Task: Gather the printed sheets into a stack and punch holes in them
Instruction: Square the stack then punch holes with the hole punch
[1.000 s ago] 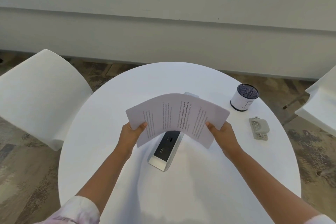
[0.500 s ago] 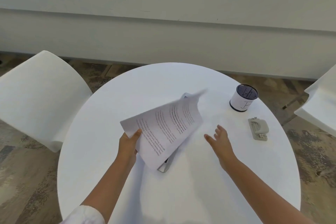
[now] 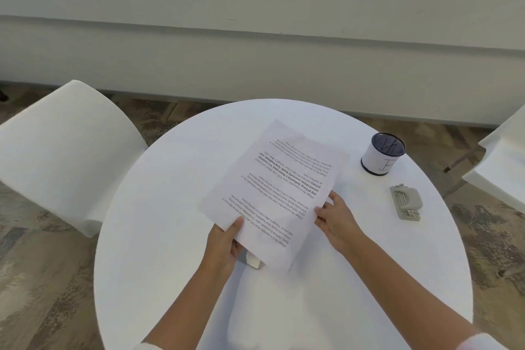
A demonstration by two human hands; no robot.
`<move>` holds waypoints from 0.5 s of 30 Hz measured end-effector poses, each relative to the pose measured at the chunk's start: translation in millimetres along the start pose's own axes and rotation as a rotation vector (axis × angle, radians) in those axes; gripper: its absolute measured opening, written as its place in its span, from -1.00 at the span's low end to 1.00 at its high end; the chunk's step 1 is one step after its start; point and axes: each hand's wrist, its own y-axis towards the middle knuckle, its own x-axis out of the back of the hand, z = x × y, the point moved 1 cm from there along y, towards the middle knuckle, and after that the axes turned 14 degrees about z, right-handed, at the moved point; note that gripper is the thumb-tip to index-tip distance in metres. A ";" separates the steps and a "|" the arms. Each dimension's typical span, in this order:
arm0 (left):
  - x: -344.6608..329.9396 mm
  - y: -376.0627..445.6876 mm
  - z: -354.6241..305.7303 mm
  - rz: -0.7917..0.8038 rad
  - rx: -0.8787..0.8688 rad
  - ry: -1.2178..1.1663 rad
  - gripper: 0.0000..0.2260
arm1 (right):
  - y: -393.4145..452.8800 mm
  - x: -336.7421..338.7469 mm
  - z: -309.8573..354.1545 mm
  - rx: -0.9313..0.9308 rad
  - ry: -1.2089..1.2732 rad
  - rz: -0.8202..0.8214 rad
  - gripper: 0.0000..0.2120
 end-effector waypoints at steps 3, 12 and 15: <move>7.9 2.3 -8.0 -0.052 -0.014 -0.018 -0.54 | -3.0 6.2 6.7 0.008 -0.159 0.000 -0.47; 21.3 22.0 -61.0 0.195 0.266 0.530 -0.65 | -15.6 14.8 23.2 0.029 -0.314 0.116 -0.48; 9.8 29.5 -66.8 0.192 0.105 0.763 -0.80 | -16.7 7.9 25.3 0.084 -0.364 0.124 -0.52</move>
